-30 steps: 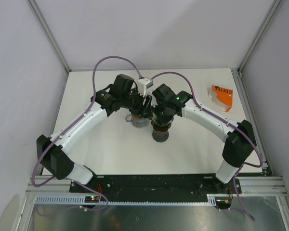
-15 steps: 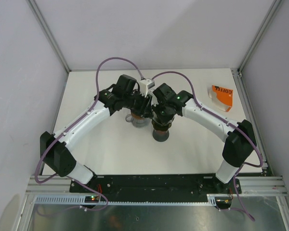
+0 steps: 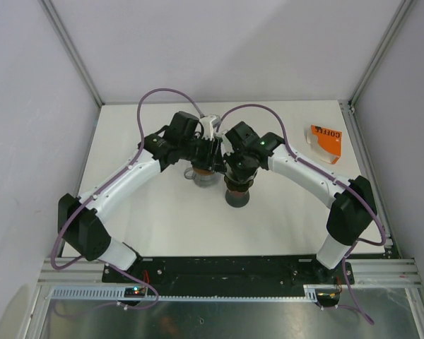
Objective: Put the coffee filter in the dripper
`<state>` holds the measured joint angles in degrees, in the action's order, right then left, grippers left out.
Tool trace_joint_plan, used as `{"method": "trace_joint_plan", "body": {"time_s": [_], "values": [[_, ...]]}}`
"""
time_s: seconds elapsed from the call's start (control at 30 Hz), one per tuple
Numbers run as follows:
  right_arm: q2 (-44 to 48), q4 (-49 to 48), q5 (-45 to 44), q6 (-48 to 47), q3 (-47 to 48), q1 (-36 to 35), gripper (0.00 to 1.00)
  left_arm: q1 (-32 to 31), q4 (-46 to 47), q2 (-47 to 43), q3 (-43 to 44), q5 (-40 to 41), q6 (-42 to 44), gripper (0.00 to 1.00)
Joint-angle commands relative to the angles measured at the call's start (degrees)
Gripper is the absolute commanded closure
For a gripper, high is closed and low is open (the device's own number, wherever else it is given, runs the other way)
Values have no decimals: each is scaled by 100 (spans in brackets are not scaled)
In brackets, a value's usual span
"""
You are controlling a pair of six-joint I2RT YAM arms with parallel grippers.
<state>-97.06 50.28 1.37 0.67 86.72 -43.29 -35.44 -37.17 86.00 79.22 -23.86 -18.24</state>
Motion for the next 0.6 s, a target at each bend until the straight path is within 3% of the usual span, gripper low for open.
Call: {"method": "trace_joint_plan", "body": {"time_s": [0.0, 0.37, 0.57], "values": [[51, -190, 267, -84, -110, -150, 100, 26, 542, -223, -92, 102, -599, 52], [63, -245, 301, -84, -97, -153, 100, 83, 638, 67, -167, 49, -879, 55], [92, -230, 275, -84, -52, -160, 100, 87, 644, 147, -177, -8, -952, 81]]}}
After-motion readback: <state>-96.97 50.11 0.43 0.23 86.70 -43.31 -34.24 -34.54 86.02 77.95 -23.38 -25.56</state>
